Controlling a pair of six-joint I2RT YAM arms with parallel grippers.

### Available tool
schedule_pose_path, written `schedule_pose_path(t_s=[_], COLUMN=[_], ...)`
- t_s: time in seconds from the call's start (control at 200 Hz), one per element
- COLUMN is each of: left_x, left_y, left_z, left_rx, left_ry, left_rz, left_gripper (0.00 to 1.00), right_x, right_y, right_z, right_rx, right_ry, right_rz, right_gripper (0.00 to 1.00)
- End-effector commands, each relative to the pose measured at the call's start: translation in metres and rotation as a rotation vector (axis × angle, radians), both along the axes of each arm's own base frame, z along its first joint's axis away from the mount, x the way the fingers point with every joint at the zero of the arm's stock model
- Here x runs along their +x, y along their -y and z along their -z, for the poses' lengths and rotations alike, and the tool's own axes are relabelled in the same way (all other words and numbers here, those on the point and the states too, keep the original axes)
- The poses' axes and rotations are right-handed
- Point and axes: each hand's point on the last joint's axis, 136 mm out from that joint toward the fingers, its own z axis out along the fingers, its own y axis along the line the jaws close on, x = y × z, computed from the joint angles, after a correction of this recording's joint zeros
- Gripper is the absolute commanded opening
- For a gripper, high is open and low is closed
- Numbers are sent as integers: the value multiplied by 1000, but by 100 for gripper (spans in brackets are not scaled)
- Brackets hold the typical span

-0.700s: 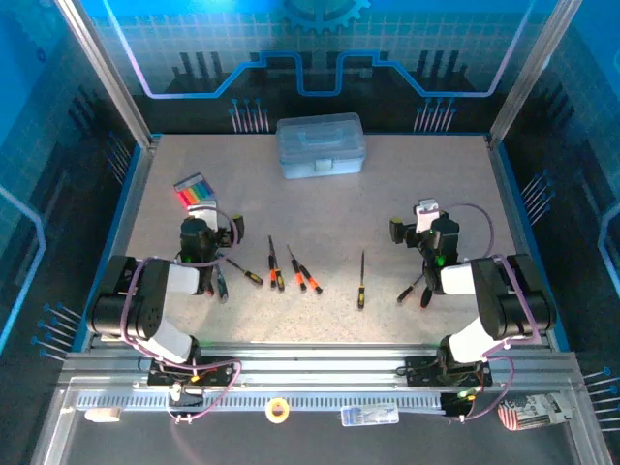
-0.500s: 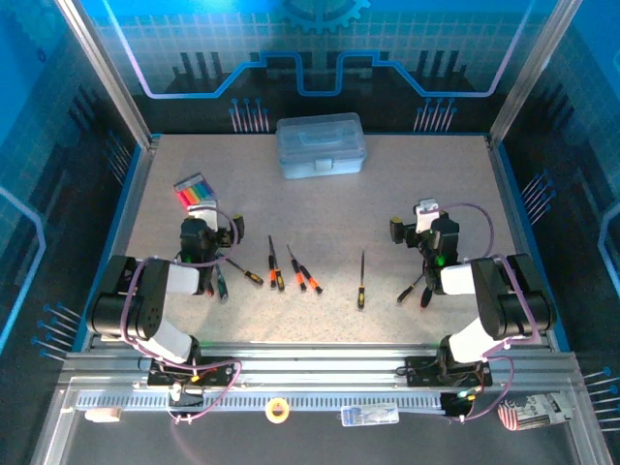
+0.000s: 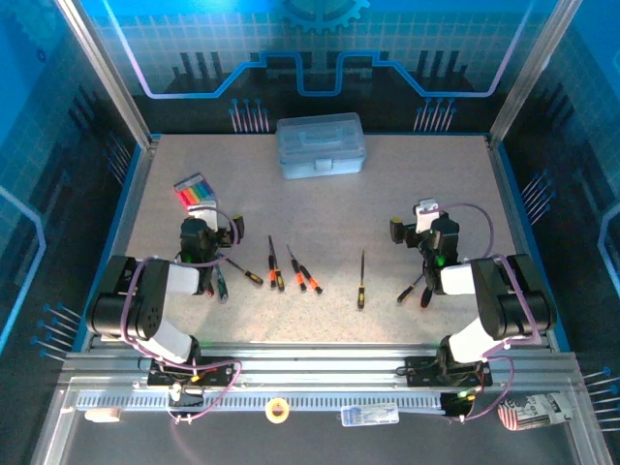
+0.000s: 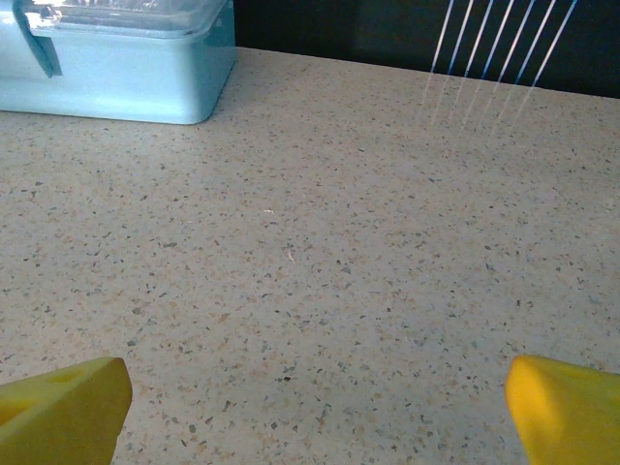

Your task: Pack the tool kit

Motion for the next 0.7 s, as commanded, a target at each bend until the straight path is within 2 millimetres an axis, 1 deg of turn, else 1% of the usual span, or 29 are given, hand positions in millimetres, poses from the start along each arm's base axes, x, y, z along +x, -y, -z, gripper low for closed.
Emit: schedule_pose_path(t_s=[0.0,0.495,0.565,0.61,0.695], left_x=[6,5,5,5,4], left_y=[1,1,0,-1,3], left_z=[-10,-9,-13,-21,-38], left_rx=[-3,-5,-1,-3,-8], left_ry=[26,24,32,25,-26], left_rz=[18,18,10,2,24], left_gripper=[99,99,99,99,99], right_x=[5,6,7,8,10], right_y=[-2,0,5,9,5], right_z=[-10,-9,-11,-19,-34], right_rx=[-4,10,13,0,-27], right_ry=[26,17,8,9,-25], right_rz=[-11,-9,16,45,47], right_gripper=[100,100,100,100,100])
